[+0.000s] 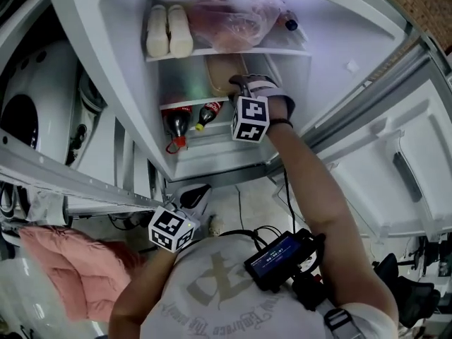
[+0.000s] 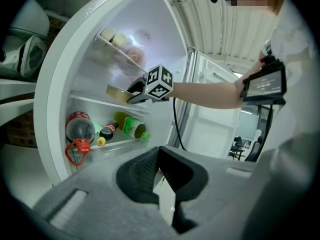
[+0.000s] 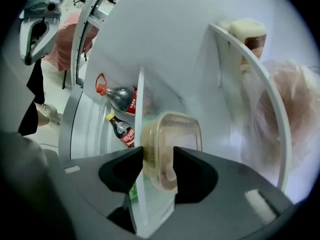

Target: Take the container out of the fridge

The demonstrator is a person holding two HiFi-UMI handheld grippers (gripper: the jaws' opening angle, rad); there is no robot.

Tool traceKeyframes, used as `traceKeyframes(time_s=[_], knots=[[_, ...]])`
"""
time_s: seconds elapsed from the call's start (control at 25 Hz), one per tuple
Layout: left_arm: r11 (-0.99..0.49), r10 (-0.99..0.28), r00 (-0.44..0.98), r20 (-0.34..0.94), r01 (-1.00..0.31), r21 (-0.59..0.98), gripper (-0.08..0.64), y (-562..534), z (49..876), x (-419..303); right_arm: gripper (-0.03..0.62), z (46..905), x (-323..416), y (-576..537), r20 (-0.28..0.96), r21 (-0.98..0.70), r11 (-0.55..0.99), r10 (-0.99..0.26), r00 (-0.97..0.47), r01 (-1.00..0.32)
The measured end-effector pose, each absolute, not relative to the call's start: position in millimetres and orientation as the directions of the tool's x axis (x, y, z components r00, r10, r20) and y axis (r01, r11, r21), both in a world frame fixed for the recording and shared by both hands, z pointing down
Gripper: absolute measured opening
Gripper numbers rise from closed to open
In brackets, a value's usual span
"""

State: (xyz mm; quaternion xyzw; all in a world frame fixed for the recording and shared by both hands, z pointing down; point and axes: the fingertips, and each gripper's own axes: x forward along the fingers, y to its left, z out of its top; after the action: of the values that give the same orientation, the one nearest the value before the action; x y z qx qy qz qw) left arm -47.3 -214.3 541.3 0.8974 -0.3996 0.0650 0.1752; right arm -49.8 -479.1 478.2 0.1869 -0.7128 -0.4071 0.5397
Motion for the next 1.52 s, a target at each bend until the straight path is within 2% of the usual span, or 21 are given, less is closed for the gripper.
traceKeyframes(time_s=[1.52], knots=[[-0.685, -0.637, 0.741, 0.214, -0.671, 0.285, 0.000, -110.5, 540.7, -46.2, 0.199, 493.3, 37.4, -223.9, 0.594, 0.803, 0.574, -0.745, -0.304, 0.160]])
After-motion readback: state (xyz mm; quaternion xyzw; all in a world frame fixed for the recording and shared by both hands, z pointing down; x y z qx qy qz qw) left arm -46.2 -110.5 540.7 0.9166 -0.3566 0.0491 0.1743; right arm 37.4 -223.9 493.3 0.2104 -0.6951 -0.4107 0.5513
